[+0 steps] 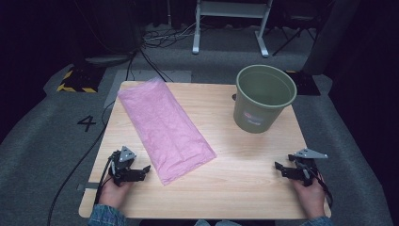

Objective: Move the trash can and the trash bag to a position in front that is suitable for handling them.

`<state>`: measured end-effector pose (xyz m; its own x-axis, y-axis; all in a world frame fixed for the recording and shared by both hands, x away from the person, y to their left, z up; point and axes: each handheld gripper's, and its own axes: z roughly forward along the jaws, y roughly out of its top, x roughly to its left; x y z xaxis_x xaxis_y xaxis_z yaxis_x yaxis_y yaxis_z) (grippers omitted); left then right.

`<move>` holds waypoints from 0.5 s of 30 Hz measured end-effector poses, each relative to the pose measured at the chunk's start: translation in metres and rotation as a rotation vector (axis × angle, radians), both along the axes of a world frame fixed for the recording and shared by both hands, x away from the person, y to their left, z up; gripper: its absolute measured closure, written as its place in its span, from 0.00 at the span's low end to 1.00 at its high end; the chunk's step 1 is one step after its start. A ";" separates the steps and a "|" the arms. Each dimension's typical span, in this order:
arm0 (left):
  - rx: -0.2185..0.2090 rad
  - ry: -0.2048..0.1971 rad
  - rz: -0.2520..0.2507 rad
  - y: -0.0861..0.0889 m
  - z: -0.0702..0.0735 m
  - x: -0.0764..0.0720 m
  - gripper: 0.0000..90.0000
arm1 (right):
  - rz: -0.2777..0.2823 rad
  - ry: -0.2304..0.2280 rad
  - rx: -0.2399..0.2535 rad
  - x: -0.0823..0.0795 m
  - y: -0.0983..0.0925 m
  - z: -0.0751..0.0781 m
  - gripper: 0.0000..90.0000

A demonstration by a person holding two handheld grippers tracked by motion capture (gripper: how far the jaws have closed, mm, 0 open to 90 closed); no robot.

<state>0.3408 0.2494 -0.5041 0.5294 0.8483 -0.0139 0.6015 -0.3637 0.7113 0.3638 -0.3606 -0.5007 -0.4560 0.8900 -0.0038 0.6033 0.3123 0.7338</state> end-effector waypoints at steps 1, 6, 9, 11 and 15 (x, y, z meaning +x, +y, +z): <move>0.000 0.001 0.002 0.000 0.000 0.000 0.18 | 0.000 0.000 0.000 0.000 0.000 0.000 0.31; 0.002 0.001 0.006 0.003 0.001 -0.001 0.21 | -0.001 0.004 -0.048 -0.002 0.003 0.006 0.38; 0.009 0.012 0.023 0.005 0.004 -0.001 0.24 | -0.006 -0.010 -0.025 -0.002 -0.002 0.015 0.40; 0.005 -0.003 0.025 0.005 0.009 -0.002 0.25 | -0.005 -0.020 -0.005 -0.002 -0.005 0.023 0.42; -0.003 -0.008 0.021 0.004 0.012 -0.002 0.26 | 0.001 -0.025 0.018 -0.002 -0.007 0.034 0.43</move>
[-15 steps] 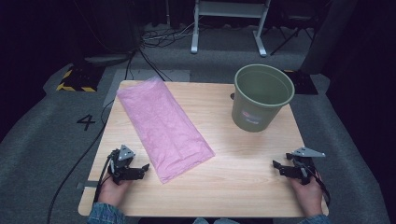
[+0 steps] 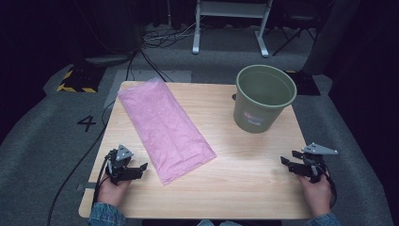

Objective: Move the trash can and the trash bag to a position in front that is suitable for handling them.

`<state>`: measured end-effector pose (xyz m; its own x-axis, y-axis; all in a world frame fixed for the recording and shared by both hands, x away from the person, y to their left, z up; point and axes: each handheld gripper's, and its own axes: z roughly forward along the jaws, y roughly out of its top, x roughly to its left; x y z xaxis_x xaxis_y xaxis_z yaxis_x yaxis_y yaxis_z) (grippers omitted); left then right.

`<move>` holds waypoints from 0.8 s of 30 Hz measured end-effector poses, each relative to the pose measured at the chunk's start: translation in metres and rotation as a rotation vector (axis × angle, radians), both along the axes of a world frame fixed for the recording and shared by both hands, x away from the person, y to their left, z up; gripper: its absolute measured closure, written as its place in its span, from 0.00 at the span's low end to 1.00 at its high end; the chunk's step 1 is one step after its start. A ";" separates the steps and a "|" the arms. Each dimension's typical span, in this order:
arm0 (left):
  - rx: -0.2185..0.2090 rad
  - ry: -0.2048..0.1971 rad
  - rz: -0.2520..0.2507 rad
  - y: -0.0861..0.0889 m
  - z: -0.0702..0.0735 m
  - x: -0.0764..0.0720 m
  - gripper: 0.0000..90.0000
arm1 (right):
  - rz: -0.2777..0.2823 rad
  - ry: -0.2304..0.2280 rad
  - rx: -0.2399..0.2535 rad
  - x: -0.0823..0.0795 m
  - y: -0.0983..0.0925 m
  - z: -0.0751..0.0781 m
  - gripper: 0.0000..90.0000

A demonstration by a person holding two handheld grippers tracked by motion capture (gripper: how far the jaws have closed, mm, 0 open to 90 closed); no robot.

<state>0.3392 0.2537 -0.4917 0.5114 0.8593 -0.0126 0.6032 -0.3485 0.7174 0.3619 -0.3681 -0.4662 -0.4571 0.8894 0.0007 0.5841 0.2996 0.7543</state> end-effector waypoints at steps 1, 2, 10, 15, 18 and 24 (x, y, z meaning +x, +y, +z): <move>-0.003 0.001 -0.004 0.000 0.000 0.001 0.26 | -0.007 -0.006 0.001 0.000 -0.001 0.010 0.42; -0.008 0.004 -0.007 0.000 0.000 0.003 0.26 | -0.007 -0.006 0.001 0.000 -0.001 0.010 0.42; -0.033 0.013 -0.015 -0.001 0.001 0.005 0.27 | -0.035 -0.059 0.003 0.009 -0.002 0.044 0.41; -0.042 0.000 -0.015 0.000 0.003 0.001 0.27 | -0.046 -0.095 -0.028 0.015 0.002 0.069 0.41; -0.061 -0.006 -0.009 0.001 0.003 -0.003 0.26 | -0.041 -0.109 -0.021 0.025 0.004 0.086 0.41; -0.065 -0.016 0.016 0.007 0.005 -0.010 0.27 | -0.052 -0.141 0.002 0.047 0.009 0.117 0.41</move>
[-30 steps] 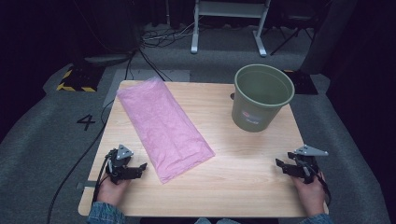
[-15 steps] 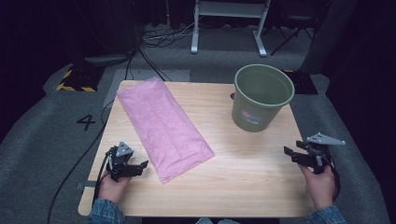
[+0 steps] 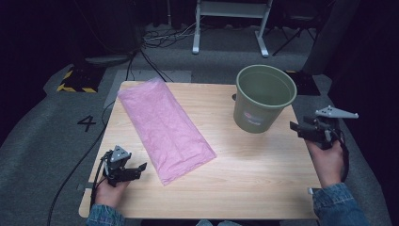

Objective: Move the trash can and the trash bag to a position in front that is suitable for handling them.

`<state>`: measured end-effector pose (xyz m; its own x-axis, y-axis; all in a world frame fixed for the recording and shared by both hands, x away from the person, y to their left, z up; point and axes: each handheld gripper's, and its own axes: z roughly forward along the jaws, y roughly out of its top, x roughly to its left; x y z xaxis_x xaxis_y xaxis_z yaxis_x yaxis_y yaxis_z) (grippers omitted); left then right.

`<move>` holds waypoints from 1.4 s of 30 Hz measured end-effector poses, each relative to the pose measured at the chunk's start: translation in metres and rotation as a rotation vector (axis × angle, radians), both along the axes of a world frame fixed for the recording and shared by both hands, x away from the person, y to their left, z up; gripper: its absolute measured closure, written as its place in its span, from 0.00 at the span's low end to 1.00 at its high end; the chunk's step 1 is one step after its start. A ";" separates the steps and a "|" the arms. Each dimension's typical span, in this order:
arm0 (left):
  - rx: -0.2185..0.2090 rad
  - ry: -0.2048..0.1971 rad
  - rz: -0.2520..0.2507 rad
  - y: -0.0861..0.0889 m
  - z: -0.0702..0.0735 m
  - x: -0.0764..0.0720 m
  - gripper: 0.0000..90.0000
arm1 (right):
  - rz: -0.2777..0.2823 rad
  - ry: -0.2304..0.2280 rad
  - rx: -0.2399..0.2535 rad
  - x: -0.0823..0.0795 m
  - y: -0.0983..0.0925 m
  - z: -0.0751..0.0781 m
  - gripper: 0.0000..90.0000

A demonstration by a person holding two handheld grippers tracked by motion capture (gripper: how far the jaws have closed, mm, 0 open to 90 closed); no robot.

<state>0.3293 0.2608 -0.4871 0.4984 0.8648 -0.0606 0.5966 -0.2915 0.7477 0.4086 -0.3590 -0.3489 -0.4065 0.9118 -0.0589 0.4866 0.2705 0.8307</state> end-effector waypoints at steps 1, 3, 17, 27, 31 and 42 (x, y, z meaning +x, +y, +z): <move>0.000 0.003 0.005 0.001 -0.001 -0.001 0.27 | -0.011 -0.004 0.003 0.004 0.000 0.006 0.41; -0.011 0.004 0.011 0.004 -0.002 -0.003 0.27 | -0.030 -0.014 0.013 0.014 -0.002 0.016 0.42; -0.033 0.002 0.041 0.013 -0.005 -0.018 0.26 | -0.037 0.007 0.027 0.095 0.001 0.029 0.43; -0.020 0.005 0.025 0.011 -0.008 -0.012 0.26 | -0.043 0.119 0.047 0.131 0.000 0.007 0.40; -0.016 -0.005 0.019 0.011 -0.007 -0.012 0.26 | -0.038 0.125 0.018 0.128 0.004 0.008 0.39; 0.008 0.002 0.020 0.007 -0.006 -0.012 0.27 | 0.073 0.138 0.061 0.093 0.005 0.008 0.36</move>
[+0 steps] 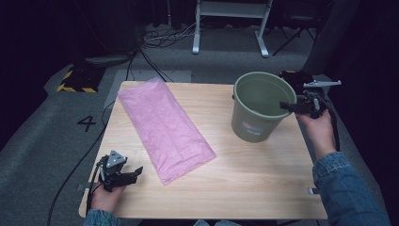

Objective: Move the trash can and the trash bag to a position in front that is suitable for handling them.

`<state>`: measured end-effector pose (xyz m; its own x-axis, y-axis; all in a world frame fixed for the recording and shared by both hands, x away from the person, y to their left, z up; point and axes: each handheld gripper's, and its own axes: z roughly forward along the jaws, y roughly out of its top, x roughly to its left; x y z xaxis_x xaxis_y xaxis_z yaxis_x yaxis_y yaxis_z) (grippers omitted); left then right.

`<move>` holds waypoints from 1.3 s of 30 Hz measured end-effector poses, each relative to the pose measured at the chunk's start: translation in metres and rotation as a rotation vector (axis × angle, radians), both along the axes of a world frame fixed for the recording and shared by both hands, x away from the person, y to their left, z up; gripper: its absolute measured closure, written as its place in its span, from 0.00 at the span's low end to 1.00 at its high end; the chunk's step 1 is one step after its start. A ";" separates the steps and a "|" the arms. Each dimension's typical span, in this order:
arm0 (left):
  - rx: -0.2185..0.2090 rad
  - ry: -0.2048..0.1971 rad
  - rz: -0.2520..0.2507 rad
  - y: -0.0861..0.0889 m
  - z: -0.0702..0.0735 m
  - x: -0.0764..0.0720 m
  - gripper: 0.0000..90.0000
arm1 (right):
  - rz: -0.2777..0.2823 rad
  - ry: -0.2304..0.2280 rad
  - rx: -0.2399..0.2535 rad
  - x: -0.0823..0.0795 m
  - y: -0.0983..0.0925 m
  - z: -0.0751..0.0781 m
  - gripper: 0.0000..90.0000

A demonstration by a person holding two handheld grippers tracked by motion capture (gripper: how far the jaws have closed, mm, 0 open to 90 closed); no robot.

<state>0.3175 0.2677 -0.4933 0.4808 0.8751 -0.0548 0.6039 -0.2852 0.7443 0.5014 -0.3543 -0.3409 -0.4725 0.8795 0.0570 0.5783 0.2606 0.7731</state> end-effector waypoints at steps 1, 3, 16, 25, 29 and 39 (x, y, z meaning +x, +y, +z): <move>0.004 -0.003 -0.002 -0.001 0.000 0.000 0.27 | 0.010 -0.003 -0.001 -0.005 0.001 0.000 0.36; 0.005 -0.001 -0.006 -0.002 0.000 0.000 0.28 | 0.044 -0.012 -0.011 -0.019 0.004 0.000 0.36; 0.008 0.000 -0.024 -0.009 0.002 0.005 0.29 | 0.170 -0.022 -0.050 -0.072 0.024 -0.001 0.34; 0.005 -0.001 -0.037 -0.016 0.003 0.010 0.29 | 0.259 -0.027 -0.060 -0.106 0.039 -0.002 0.33; 0.020 -0.004 -0.034 -0.019 0.004 0.011 0.30 | 0.289 -0.026 -0.057 -0.119 0.045 -0.002 0.33; 0.029 -0.005 -0.053 -0.021 0.005 0.010 0.30 | 0.350 -0.040 -0.017 -0.151 0.062 -0.006 0.31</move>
